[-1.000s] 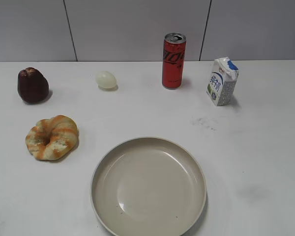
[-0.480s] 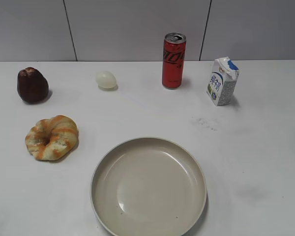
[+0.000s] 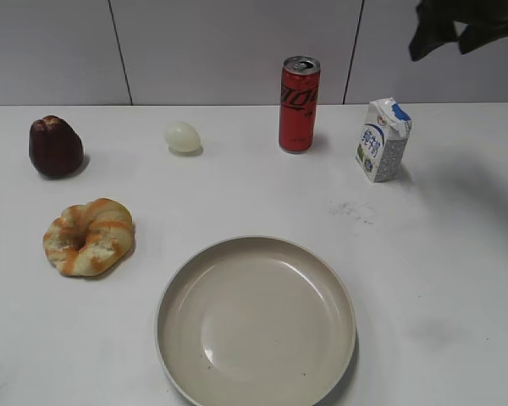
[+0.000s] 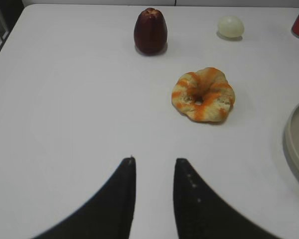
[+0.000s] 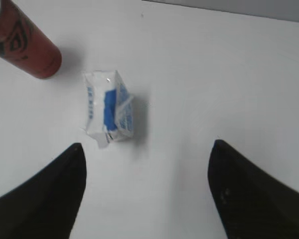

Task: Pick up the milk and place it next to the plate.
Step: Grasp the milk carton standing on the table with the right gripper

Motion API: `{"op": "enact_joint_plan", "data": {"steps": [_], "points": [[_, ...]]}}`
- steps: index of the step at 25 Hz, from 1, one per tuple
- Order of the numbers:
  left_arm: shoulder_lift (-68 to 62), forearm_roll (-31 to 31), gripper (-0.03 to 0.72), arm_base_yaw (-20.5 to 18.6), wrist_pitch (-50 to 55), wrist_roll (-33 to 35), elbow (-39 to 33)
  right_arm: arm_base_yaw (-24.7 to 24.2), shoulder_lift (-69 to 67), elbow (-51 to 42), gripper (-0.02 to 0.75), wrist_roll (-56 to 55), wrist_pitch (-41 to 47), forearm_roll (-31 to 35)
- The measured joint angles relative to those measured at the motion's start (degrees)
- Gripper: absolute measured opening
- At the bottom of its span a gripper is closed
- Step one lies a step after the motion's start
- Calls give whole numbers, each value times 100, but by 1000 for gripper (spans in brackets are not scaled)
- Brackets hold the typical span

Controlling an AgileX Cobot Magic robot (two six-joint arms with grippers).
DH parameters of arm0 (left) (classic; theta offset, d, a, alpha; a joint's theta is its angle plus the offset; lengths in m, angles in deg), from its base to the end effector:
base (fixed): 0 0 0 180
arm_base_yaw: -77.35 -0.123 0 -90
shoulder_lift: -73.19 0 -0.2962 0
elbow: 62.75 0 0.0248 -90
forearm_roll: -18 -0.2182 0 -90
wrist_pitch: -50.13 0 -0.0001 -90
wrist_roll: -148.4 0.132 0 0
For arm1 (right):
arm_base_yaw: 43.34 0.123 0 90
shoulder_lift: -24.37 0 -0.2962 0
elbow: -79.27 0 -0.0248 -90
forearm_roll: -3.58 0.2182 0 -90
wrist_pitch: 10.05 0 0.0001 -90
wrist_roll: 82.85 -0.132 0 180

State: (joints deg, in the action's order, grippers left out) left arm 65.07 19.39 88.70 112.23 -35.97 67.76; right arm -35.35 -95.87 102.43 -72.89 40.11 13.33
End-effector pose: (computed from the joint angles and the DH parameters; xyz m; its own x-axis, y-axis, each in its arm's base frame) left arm -0.0081 -0.0013 0.2372 -0.5028 0.0117 -0.8643 0.1717 0.9813 -0.0866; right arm 0.4336 0.0782 0.2670 -0.8139 -0.1785 -0.5530 -0.2610 0.9625 0.0735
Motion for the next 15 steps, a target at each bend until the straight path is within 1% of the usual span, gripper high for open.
{"op": "enact_joint_plan", "data": {"steps": [4, 8, 12, 15], "points": [[0, 0, 207, 0, 0, 0, 0, 285, -633, 185, 573, -6, -211, -159], [0, 0, 207, 0, 0, 0, 0, 384, -1215, 187, 571, -11, -488, -225], [0, 0, 207, 0, 0, 0, 0, 391, -1658, 187, 521, -214, -651, -550], [0, 0, 207, 0, 0, 0, 0, 391, -1812, 187, 463, -256, -653, -639]]}}
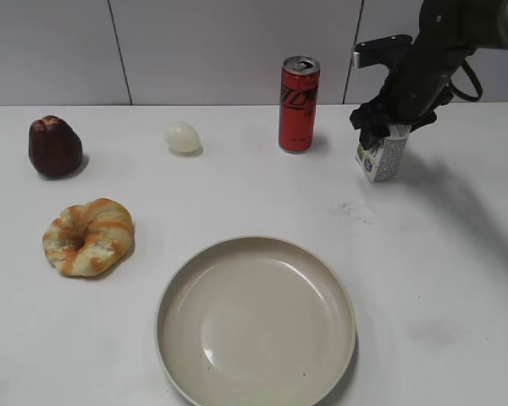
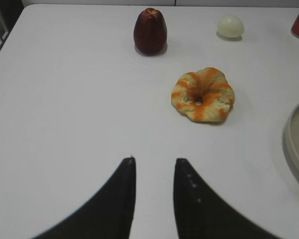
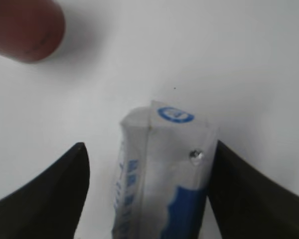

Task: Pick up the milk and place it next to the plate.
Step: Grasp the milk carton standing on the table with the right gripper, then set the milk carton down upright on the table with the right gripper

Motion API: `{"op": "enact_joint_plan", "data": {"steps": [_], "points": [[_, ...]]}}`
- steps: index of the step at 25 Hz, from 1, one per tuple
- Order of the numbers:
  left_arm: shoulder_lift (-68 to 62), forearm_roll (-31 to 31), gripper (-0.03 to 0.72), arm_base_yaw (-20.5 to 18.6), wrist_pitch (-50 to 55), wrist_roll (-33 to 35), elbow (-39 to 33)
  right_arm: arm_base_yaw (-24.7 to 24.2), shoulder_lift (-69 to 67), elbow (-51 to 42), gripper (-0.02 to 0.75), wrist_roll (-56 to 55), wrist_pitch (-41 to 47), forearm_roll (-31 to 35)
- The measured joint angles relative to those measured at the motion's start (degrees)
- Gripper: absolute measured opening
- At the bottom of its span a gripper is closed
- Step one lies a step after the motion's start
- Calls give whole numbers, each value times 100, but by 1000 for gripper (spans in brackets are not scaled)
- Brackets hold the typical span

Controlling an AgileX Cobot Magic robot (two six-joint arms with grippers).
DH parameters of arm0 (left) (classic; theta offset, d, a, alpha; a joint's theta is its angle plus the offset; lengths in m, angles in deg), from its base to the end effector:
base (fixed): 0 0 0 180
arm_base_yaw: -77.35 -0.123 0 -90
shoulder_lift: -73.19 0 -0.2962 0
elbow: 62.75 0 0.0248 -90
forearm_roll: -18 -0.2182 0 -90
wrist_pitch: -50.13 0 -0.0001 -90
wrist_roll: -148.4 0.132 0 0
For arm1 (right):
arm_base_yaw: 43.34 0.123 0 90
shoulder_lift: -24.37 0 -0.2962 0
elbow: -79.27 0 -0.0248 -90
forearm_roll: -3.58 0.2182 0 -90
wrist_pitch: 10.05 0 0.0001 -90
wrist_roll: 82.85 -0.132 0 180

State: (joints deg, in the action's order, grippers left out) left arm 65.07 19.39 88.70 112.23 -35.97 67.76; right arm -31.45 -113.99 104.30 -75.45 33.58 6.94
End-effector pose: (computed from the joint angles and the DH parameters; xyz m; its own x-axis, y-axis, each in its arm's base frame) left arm -0.0081 -0.0013 0.2372 -0.5028 0.0117 -0.8643 0.1717 0.9813 -0.0866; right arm 0.4717 0.1048 0.1348 -0.8776 -0.2732 -0.3939 -0.2985 0.9544 0.0031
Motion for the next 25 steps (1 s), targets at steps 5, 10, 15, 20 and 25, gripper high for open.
{"op": "enact_joint_plan", "data": {"steps": [5, 10, 15, 20, 25], "points": [[0, 0, 207, 0, 0, 0, 0, 0, -18, 171, 292, -15, 283, -28], [0, 0, 207, 0, 0, 0, 0, 0, 203, 867, 291, -21, 795, -40], [0, 0, 207, 0, 0, 0, 0, 47, 1027, 1356, 291, 822, 1130, 587], [0, 0, 207, 0, 0, 0, 0, 440, 1702, 1235, 291, 2474, 1692, 1236], [0, 0, 207, 0, 0, 0, 0, 1053, 1789, 597, 291, 3868, 1799, 1856]]}}
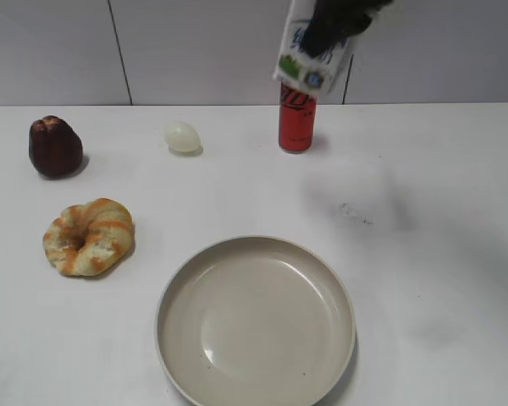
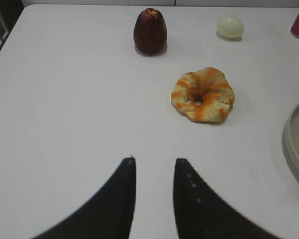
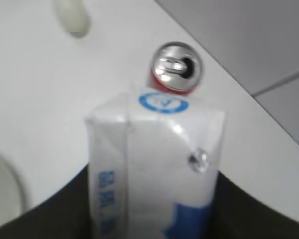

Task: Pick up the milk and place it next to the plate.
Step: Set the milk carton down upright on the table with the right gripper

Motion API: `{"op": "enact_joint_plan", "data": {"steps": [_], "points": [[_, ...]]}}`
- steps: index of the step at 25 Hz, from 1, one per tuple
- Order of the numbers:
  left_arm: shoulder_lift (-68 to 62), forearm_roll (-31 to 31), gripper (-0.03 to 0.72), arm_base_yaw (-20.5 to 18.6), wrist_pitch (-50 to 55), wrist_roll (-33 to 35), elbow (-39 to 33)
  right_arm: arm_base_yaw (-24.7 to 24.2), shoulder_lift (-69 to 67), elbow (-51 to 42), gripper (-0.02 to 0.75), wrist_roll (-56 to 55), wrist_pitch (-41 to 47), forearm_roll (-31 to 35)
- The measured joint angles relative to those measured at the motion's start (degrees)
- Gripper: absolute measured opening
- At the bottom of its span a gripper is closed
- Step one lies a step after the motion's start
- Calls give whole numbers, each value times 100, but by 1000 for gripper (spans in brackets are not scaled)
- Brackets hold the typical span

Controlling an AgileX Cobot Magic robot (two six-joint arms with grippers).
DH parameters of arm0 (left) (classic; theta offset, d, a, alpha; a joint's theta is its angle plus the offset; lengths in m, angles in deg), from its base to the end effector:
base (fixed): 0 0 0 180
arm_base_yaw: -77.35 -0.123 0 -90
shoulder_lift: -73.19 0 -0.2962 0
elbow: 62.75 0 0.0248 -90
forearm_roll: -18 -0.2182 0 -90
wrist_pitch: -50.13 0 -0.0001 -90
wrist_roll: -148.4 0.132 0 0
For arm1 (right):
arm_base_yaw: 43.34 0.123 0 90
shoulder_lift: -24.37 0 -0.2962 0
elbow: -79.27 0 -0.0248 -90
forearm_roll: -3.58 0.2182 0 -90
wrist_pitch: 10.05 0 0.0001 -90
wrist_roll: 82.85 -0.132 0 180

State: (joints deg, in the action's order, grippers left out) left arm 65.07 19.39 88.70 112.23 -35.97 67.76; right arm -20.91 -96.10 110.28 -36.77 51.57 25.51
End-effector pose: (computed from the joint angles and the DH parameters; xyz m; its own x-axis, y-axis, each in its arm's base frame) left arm -0.0081 -0.0013 0.2372 -0.5028 0.0117 -0.8643 0.1717 0.9813 -0.0866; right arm 0.3826 0.2049 0.2980 -0.3511 -0.7346 -0.5806 -0.8796 0.4714 -0.0645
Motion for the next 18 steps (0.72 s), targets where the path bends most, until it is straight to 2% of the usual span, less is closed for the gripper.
{"op": "enact_joint_plan", "data": {"steps": [4, 9, 18], "points": [[0, 0, 207, 0, 0, 0, 0, 458, -20, -932, 291, 722, -355, 88], [0, 0, 207, 0, 0, 0, 0, 717, -106, -2104, 291, 1568, -1680, 133], [0, 0, 207, 0, 0, 0, 0, 725, -855, -2353, 291, 2097, -2343, 145]]}}
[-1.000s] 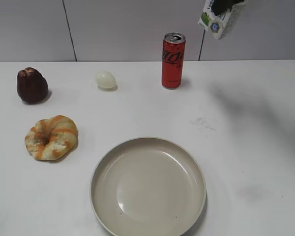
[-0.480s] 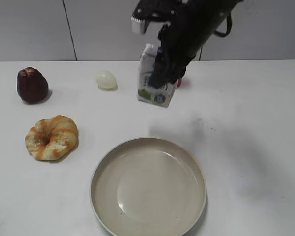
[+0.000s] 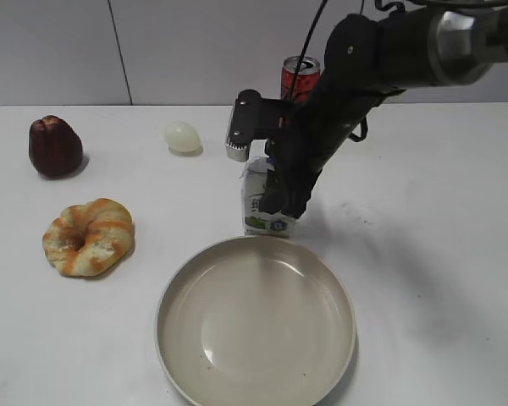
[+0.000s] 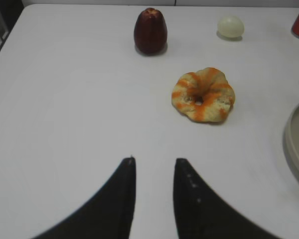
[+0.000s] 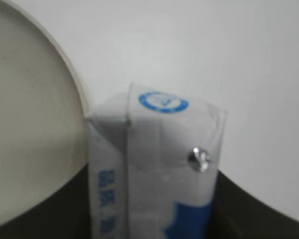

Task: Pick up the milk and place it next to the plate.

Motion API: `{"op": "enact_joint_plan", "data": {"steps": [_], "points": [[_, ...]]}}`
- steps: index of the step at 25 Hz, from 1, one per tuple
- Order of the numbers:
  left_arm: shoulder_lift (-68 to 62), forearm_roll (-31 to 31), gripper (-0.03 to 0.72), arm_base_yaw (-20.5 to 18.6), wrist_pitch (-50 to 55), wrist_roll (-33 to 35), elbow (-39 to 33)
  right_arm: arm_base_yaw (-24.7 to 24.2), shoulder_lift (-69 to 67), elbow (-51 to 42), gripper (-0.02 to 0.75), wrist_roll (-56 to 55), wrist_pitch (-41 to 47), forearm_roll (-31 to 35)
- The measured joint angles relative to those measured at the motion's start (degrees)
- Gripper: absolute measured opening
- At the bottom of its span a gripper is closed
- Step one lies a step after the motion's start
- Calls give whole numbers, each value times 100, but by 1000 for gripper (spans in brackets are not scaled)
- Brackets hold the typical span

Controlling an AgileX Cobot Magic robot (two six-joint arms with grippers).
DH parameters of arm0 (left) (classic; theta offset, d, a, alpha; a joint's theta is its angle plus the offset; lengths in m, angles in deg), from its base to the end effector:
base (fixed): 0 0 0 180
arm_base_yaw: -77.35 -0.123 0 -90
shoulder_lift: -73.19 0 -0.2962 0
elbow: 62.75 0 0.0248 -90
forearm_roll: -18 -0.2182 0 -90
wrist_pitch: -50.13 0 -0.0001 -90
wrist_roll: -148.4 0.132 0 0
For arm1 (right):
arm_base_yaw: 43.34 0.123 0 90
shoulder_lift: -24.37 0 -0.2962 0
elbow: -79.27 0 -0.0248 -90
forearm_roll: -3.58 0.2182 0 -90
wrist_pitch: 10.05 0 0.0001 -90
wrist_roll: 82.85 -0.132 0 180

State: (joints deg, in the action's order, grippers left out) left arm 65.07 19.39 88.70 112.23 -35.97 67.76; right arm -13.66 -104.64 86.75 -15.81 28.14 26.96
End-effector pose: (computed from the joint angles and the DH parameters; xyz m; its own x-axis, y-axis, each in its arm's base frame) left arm -0.0081 -0.0013 0.2372 -0.5028 0.0117 -0.8643 0.1717 0.9813 -0.0866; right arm 0.3615 0.2433 0.1421 -0.1142 -0.8979 -0.4252 -0.9726 0.1884 -0.1366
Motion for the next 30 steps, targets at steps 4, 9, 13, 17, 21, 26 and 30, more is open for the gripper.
{"op": "enact_joint_plan", "data": {"steps": [4, 9, 13, 17, 21, 26, 30], "points": [[0, 0, 207, 0, 0, 0, 0, 0, -48, 0, 361, 47, -4, 12], [0, 0, 207, 0, 0, 0, 0, 0, 70, 233, 632, -163, 158, -8], [0, 0, 207, 0, 0, 0, 0, -145, 322, 1055, 638, -1405, 213, -151], [0, 0, 207, 0, 0, 0, 0, -651, 402, 2157, 626, -3310, 192, -772], [0, 0, 207, 0, 0, 0, 0, -1406, 406, 2843, 578, -5252, 148, -1459], [0, 0, 207, 0, 0, 0, 0, -2337, 406, 2934, 561, -6657, 664, -1742], [0, 0, 207, 0, 0, 0, 0, -2758, 338, 2934, 561, -6872, 1752, -1846]]}}
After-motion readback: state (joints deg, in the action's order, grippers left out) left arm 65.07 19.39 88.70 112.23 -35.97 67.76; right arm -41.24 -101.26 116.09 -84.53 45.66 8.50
